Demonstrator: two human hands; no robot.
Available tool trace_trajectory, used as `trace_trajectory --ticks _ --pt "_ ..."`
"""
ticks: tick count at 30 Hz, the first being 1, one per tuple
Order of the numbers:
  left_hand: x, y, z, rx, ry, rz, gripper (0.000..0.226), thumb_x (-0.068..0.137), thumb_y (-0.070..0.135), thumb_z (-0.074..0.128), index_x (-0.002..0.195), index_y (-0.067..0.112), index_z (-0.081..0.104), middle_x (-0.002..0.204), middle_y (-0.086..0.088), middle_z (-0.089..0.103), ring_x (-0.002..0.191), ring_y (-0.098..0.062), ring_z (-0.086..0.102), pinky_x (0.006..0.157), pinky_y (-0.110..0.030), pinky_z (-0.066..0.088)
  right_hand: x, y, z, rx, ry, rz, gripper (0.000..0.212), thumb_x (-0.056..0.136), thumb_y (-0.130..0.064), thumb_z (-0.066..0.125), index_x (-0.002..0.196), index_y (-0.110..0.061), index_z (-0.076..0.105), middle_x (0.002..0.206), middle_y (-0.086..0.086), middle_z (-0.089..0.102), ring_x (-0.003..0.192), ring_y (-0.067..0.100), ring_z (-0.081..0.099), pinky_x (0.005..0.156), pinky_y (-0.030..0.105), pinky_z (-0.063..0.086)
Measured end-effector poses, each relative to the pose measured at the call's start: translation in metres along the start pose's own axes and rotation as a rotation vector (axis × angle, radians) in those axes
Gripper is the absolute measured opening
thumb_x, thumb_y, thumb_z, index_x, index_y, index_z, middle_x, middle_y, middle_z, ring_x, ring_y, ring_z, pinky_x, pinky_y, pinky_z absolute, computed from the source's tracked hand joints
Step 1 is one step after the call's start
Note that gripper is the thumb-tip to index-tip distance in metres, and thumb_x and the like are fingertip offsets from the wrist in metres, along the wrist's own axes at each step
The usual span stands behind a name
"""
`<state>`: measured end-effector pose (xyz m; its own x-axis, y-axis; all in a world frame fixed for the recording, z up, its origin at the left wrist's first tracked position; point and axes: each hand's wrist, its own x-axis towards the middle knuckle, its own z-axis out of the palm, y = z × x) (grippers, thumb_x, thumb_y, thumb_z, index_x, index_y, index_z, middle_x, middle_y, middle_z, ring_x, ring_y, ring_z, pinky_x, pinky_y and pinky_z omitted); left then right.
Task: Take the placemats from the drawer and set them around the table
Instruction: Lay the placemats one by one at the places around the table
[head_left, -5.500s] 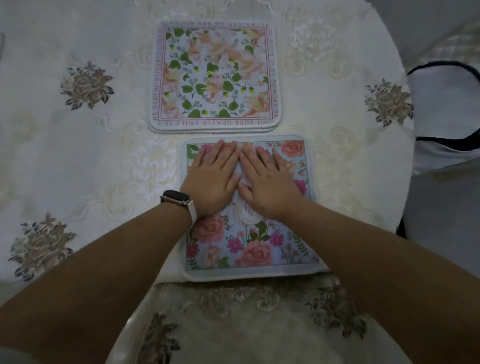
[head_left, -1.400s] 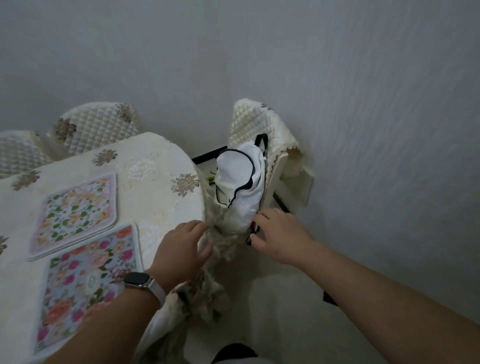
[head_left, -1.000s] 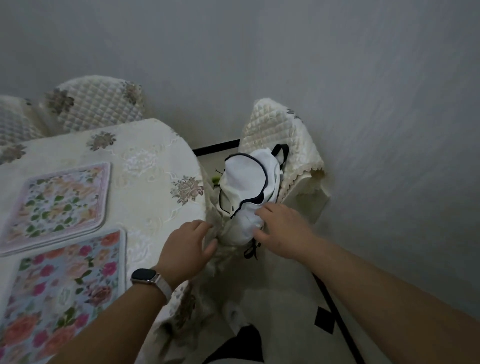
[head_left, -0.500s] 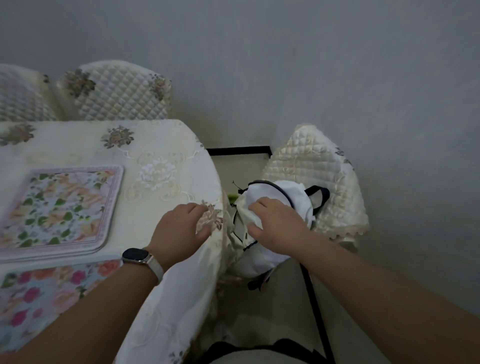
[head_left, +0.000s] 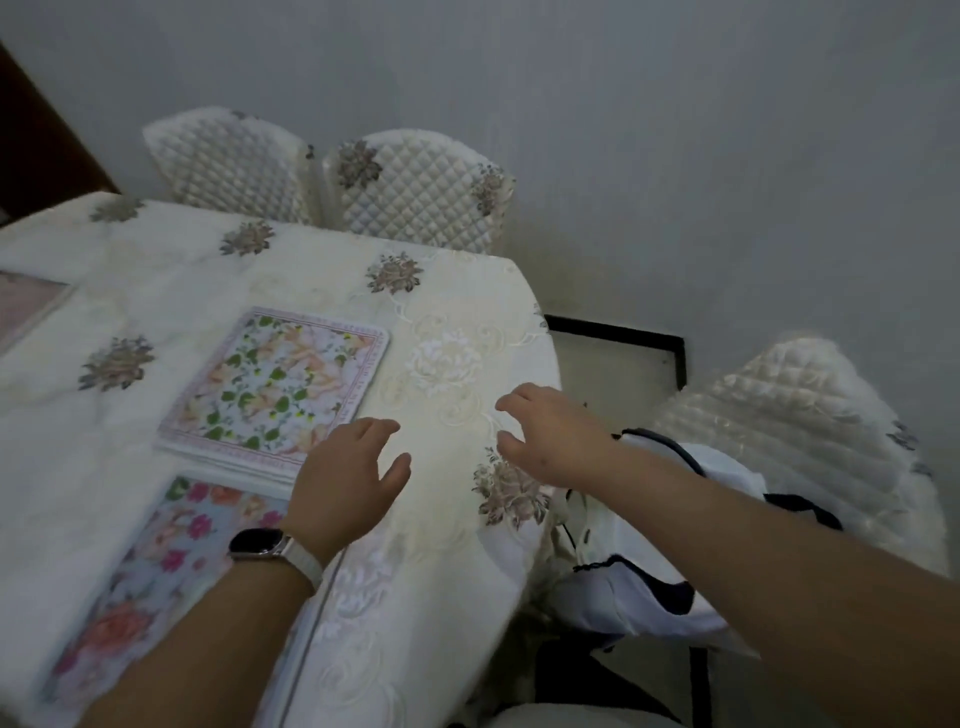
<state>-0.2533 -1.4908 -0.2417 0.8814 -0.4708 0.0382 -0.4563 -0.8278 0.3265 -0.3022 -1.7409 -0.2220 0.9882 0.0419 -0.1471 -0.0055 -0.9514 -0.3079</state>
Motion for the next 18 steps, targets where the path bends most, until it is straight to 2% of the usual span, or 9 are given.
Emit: trace_trajectory --ticks 4,7,9,13,18 --pt "0.012 -0.009 -0.007 0.008 0.008 -0.142 0.053 0.085 0.049 0.045 0.122 0.015 0.062 0.119 -0.004 0.065 0.109 -0.026 0.058 0.084 -0.038 0.049 0.051 0.007 -0.005 0.002 -0.034 -0.119 0.047 0.095 -0.038 0.043 0.138 -0.018 0.047 0.137 0.003 0.048 0.120 0.024 0.047 0.094 0.040 0.044" --pt "0.027 -0.014 -0.006 0.034 0.019 -0.223 0.062 0.084 0.056 0.037 0.122 0.014 0.062 0.119 -0.005 0.065 0.109 -0.026 0.059 0.084 -0.038 0.050 0.091 0.018 -0.008 -0.024 -0.040 -0.213 0.042 0.093 -0.037 0.043 0.129 -0.016 0.052 0.127 0.004 0.053 0.113 0.026 0.050 0.089 0.042 0.046" --pt "0.037 -0.017 -0.001 0.027 0.004 -0.316 0.062 0.085 0.055 0.039 0.125 0.013 0.061 0.124 -0.006 0.063 0.113 -0.027 0.056 0.089 -0.039 0.048 0.115 0.030 -0.007 -0.052 -0.056 -0.268 0.040 0.092 -0.035 0.042 0.125 -0.016 0.053 0.124 0.004 0.054 0.111 0.027 0.050 0.087 0.042 0.047" --pt "0.045 -0.017 0.011 0.010 -0.051 -0.519 0.049 0.094 0.042 0.053 0.135 0.016 0.052 0.137 -0.004 0.053 0.125 -0.025 0.046 0.096 -0.037 0.041 0.159 0.051 -0.001 -0.073 -0.122 -0.330 0.040 0.093 -0.034 0.043 0.126 -0.015 0.052 0.125 0.005 0.053 0.111 0.026 0.049 0.087 0.042 0.046" --pt "0.045 -0.032 0.013 0.004 -0.120 -0.678 0.050 0.094 0.042 0.053 0.137 0.018 0.050 0.138 -0.003 0.051 0.124 -0.022 0.047 0.096 -0.035 0.042 0.211 0.048 0.012 -0.049 -0.174 -0.370 0.042 0.093 -0.037 0.044 0.129 -0.017 0.051 0.127 0.006 0.052 0.114 0.027 0.049 0.088 0.041 0.046"
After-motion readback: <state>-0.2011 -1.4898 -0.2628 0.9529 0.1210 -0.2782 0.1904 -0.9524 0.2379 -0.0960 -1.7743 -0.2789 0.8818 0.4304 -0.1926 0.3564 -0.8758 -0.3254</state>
